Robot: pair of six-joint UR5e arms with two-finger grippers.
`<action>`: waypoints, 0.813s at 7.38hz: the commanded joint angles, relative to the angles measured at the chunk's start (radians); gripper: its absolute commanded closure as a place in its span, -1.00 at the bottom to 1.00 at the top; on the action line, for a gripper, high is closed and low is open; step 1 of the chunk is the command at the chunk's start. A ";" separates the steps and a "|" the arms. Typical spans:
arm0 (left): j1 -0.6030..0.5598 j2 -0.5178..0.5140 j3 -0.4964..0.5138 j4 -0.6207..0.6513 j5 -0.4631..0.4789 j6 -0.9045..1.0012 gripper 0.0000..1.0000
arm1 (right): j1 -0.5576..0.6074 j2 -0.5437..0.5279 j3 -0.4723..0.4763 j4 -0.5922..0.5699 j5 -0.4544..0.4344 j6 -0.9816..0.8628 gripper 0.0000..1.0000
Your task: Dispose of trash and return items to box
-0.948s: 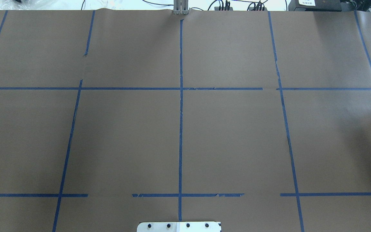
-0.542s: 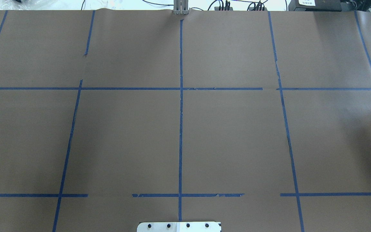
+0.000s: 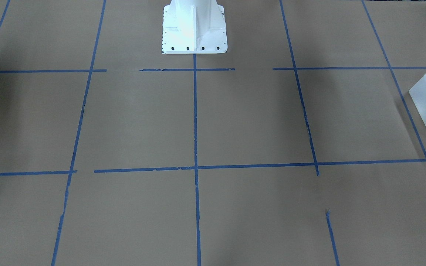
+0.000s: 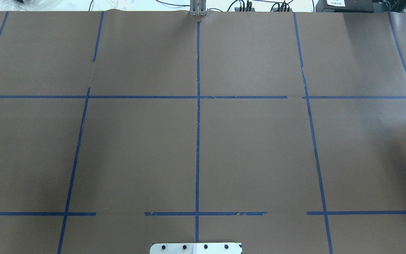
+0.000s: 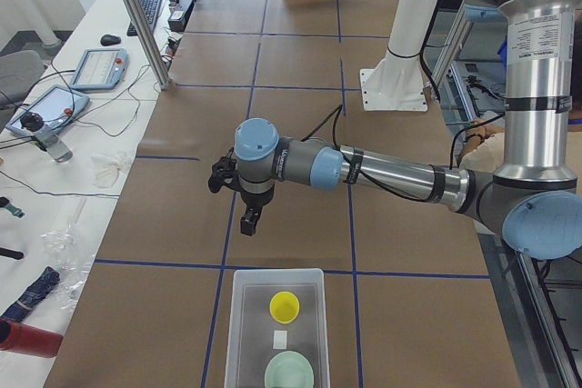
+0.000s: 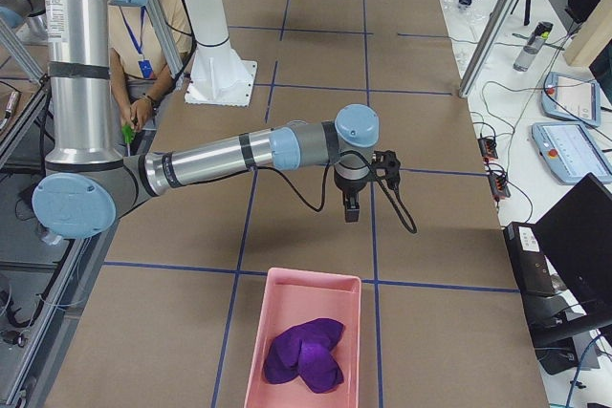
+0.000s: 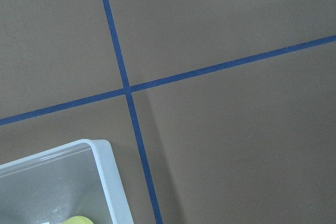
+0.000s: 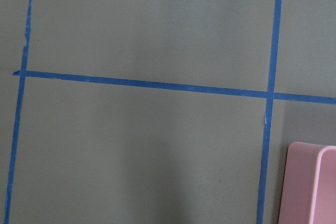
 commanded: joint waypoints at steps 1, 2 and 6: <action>-0.009 0.003 -0.055 0.001 0.005 -0.002 -1.00 | -0.004 -0.043 0.072 0.000 0.012 -0.008 -1.00; -0.020 0.030 -0.049 -0.001 0.005 0.002 -1.00 | -0.004 -0.036 0.074 0.000 0.009 -0.010 -1.00; -0.024 -0.023 0.010 -0.007 -0.008 0.006 -1.00 | -0.006 -0.028 0.041 0.008 0.000 -0.013 -1.00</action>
